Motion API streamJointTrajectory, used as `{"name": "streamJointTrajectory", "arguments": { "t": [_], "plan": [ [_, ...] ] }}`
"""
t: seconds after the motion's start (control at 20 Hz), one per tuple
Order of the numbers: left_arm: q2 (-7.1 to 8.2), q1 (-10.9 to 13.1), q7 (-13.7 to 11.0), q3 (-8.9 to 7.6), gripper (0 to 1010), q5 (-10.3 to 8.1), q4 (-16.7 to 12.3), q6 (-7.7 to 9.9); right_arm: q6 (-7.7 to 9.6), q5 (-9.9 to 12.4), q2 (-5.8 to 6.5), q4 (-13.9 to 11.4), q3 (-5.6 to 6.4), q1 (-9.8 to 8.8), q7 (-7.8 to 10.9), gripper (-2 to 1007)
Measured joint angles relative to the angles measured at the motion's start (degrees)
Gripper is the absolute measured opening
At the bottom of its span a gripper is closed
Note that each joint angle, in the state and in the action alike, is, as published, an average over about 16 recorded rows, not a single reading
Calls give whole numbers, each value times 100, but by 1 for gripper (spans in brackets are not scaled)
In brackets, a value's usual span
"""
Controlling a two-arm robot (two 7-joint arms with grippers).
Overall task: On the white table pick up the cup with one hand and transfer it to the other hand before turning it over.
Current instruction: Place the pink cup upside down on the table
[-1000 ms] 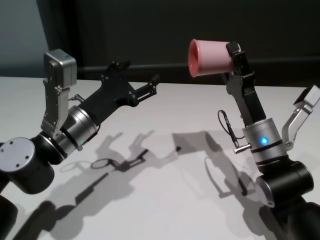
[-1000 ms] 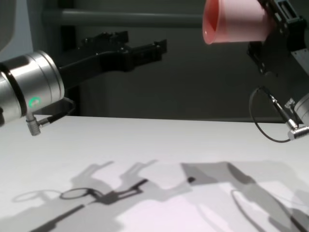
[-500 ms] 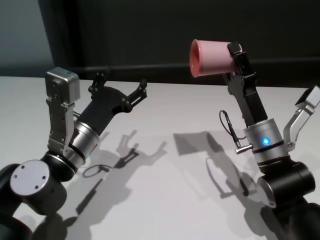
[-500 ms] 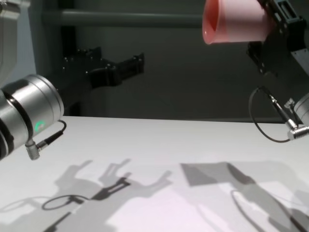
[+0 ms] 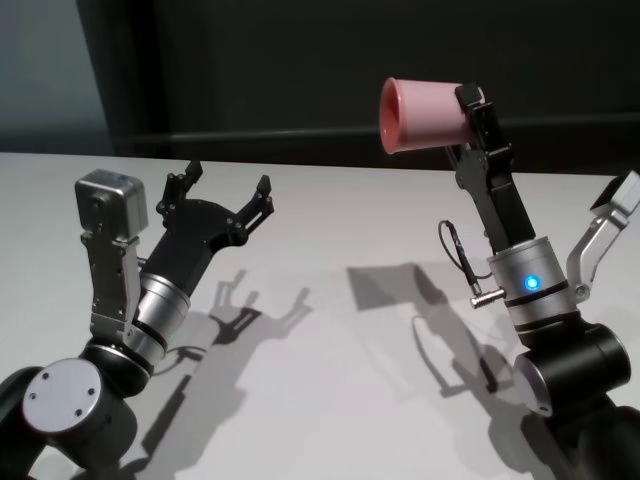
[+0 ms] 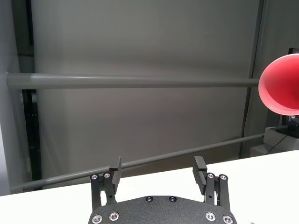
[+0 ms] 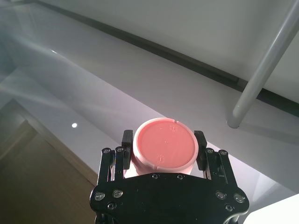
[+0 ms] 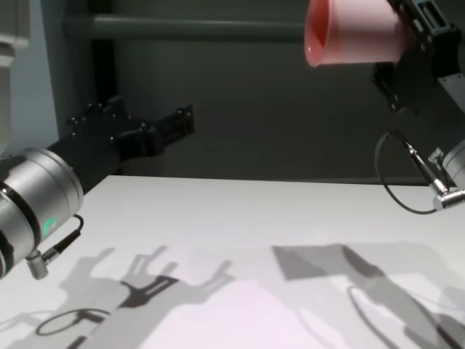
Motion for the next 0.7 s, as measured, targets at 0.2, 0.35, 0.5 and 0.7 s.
{"name": "streamJointTrajectory", "arguments": {
  "t": [0.2,0.35,0.5,0.7],
  "plan": [
    [-61,221,140,-126,1003,26,-80,-80,0,0,0,0,0,0,0,756],
    [-97,368,203,-215,1003,27,-130,-147,0,0,0,0,0,0,0,756],
    [-132,512,267,-305,1003,27,-179,-218,0,0,0,0,0,0,0,756],
    [-177,691,335,-422,1003,27,-245,-298,0,0,0,0,0,0,0,756]
  ]
}}
